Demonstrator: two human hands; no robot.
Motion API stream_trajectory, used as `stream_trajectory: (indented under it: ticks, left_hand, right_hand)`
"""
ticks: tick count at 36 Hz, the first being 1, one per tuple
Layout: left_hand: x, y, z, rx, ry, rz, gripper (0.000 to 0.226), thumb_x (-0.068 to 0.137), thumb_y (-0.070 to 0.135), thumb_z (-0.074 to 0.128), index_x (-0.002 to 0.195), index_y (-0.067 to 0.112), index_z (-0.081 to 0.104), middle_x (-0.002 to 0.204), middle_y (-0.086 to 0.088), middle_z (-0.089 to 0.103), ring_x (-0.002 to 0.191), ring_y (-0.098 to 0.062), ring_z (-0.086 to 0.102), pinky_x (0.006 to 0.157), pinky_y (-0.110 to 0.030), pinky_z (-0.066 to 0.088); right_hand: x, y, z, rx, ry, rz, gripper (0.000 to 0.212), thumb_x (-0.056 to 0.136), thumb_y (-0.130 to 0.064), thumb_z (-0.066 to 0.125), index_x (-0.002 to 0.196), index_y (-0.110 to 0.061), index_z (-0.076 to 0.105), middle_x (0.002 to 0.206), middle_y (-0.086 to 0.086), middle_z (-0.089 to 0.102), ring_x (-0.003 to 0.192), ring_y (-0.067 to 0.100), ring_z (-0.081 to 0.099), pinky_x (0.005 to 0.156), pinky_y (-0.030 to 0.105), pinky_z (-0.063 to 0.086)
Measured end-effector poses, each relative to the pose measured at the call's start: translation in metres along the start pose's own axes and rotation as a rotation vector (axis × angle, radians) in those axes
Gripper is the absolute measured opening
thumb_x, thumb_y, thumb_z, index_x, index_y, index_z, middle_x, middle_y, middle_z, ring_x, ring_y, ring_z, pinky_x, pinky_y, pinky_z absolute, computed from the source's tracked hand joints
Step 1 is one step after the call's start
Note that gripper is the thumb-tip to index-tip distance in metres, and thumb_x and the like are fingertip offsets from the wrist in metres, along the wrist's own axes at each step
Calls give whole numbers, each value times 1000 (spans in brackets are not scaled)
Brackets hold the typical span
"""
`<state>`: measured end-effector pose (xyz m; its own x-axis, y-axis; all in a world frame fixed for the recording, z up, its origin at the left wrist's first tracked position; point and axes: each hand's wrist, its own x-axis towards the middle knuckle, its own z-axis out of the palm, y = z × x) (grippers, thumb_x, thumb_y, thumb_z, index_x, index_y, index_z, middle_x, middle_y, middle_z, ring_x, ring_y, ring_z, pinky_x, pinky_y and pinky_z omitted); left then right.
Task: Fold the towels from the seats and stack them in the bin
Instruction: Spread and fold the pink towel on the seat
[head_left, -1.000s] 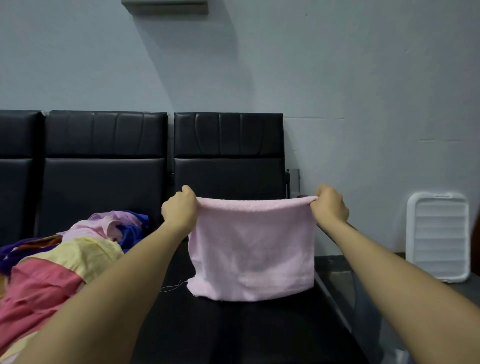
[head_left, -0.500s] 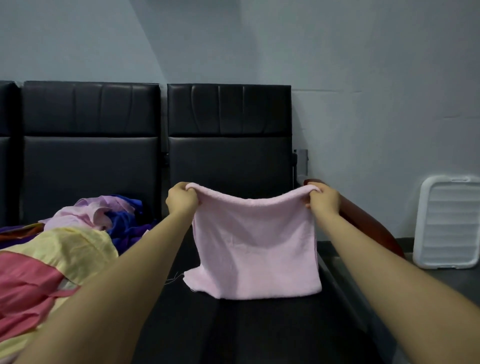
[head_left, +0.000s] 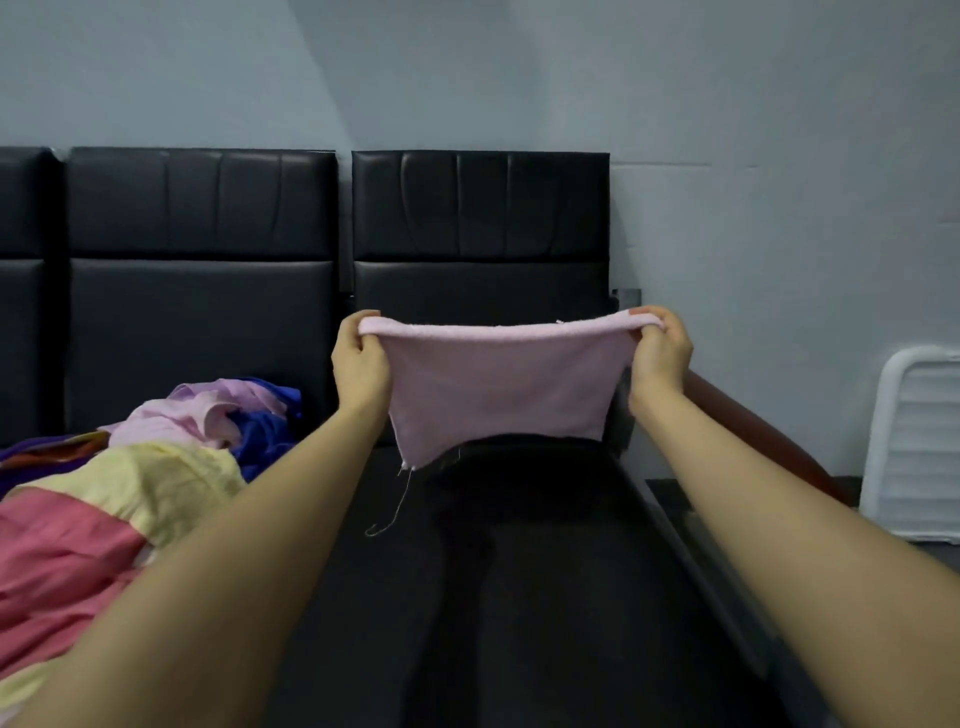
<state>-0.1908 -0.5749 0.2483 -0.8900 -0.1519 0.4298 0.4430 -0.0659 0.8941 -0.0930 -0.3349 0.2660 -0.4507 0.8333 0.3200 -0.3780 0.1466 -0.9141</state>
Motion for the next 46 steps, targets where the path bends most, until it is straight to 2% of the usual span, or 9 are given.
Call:
stream_trajectory:
  ticks: [6,10,13,15,18,22,30,36,46]
  left_hand:
    - [-32,-25,-26,227,15,-107,24,90,26,36,98,34,58,114,-3,60,108,-28,54,98,-50,43]
    - [-50,-29,-39,455,36,-141,31,96,23,34,110,21,62,131,-11,45,119,-34,44,107,-46,28]
    - [-61,-35,-48,521,26,-143,31,96,23,32,103,16,61,116,-9,56,114,-33,45,102,-43,25]
    - [-66,-39,-52,503,19,-159,27,94,23,34,91,16,59,97,-5,60,108,-34,49,94,-43,35]
    - [-73,-44,-54,557,-32,-131,23,93,23,38,91,12,58,82,-2,57,92,-29,56,76,-38,44]
    - [-72,-56,-51,670,-63,-156,26,93,25,45,111,9,52,94,-4,54,89,-26,55,76,-36,47]
    - [-49,-108,-33,808,-167,-290,35,100,21,35,107,-3,60,112,-24,60,103,-40,56,75,-37,41]
    - [-40,-134,-21,939,-239,-334,36,101,23,33,114,0,57,116,-22,58,106,-39,55,79,-37,39]
    - [-38,-164,-19,989,-201,-414,35,101,22,33,121,1,52,121,-22,56,108,-39,54,80,-37,38]
  right_hand:
    - [-29,18,-24,-110,15,131,33,78,0,37,69,-20,62,79,3,64,83,24,60,71,30,47]
    - [-42,26,-37,-175,44,232,26,84,-4,42,90,-15,65,93,3,62,92,22,59,78,30,45]
    - [-50,31,-43,-296,63,296,31,88,-8,44,112,-7,65,108,10,64,102,29,60,86,34,47]
    - [-57,33,-45,-368,69,305,30,88,-10,45,110,-4,65,111,15,65,105,34,60,91,41,48]
    - [-66,38,-48,-406,27,311,25,85,-9,43,93,-6,67,99,13,66,95,32,61,78,36,49]
    - [-67,47,-49,-440,-16,325,13,90,-8,44,84,-6,55,92,11,57,87,28,55,73,32,41]
    - [-53,97,-46,-602,-109,381,34,97,-15,46,120,7,55,116,21,59,90,26,52,72,28,36]
    - [-41,129,-39,-796,-170,494,41,100,-13,39,137,6,41,134,22,48,119,37,50,89,33,41]
    - [-33,164,-32,-873,-99,345,33,101,-12,33,126,4,48,124,21,54,102,32,55,75,32,37]
